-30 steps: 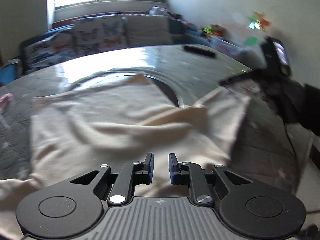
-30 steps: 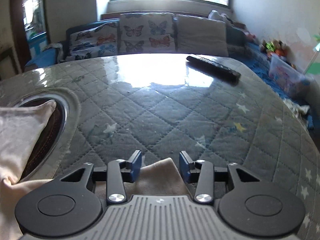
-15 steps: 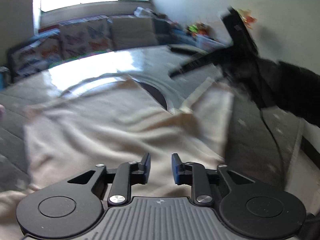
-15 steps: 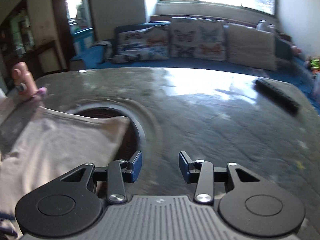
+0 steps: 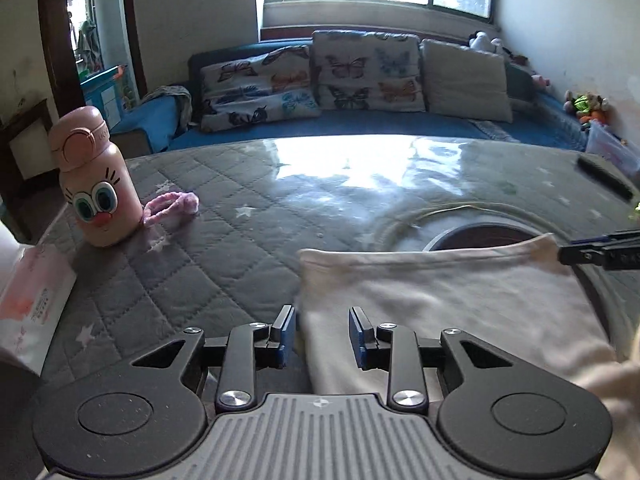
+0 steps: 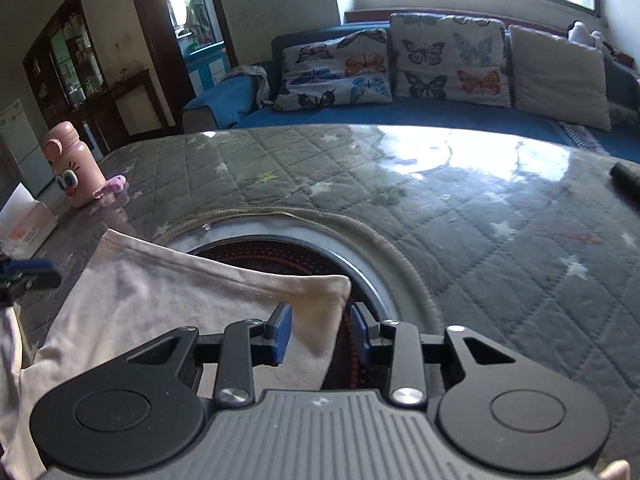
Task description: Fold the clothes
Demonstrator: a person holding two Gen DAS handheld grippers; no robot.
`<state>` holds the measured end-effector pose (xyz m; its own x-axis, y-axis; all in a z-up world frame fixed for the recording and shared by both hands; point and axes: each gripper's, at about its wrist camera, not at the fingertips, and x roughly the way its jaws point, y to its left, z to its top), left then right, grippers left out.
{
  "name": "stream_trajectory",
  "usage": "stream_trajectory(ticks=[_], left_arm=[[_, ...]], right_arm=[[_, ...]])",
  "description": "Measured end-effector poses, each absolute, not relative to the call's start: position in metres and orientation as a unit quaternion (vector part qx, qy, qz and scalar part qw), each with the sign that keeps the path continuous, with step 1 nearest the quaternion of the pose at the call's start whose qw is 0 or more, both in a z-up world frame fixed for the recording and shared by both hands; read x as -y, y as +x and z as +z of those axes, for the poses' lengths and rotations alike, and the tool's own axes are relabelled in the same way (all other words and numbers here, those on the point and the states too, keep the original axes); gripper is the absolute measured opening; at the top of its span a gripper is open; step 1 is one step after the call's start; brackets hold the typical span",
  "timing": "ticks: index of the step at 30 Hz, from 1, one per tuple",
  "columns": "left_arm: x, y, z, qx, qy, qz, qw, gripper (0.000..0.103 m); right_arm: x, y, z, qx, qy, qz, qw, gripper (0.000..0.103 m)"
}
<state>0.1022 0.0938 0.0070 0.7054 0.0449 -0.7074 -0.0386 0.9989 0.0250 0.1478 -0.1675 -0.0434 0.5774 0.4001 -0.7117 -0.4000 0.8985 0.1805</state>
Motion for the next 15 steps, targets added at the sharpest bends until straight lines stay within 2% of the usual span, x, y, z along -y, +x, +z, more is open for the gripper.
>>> stream_trajectory(ticks=[4, 7, 9, 10, 11, 13, 15], left_arm=[[-0.095, 0.122, -0.002, -0.391, 0.009, 0.023, 0.92, 0.041], [-0.094, 0.134, -0.011, -0.401, 0.005, 0.022, 0.916, 0.04], [-0.093, 0.141, -0.016, -0.406, 0.003, 0.017, 0.914, 0.038], [-0.093, 0.143, -0.018, -0.407, 0.001, 0.015, 0.913, 0.028], [-0.092, 0.145, -0.018, -0.406, 0.001, 0.012, 0.914, 0.023], [-0.092, 0.148, -0.018, -0.403, 0.001, 0.009, 0.915, 0.01], [-0.091, 0.15, -0.016, -0.396, 0.002, 0.008, 0.918, 0.009]], right_arm=[[0.164, 0.153, -0.05, -0.405, -0.002, 0.227, 0.886, 0.025], [0.162, 0.156, -0.055, -0.409, -0.004, 0.225, 0.884, 0.019], [0.162, 0.158, -0.056, -0.409, -0.005, 0.225, 0.884, 0.012], [0.163, 0.158, -0.056, -0.408, -0.006, 0.225, 0.885, 0.009], [0.163, 0.158, -0.056, -0.407, -0.007, 0.224, 0.885, 0.005], [0.163, 0.16, -0.055, -0.407, -0.008, 0.22, 0.886, 0.003], [0.162, 0.161, -0.052, -0.4, -0.013, 0.217, 0.89, 0.003]])
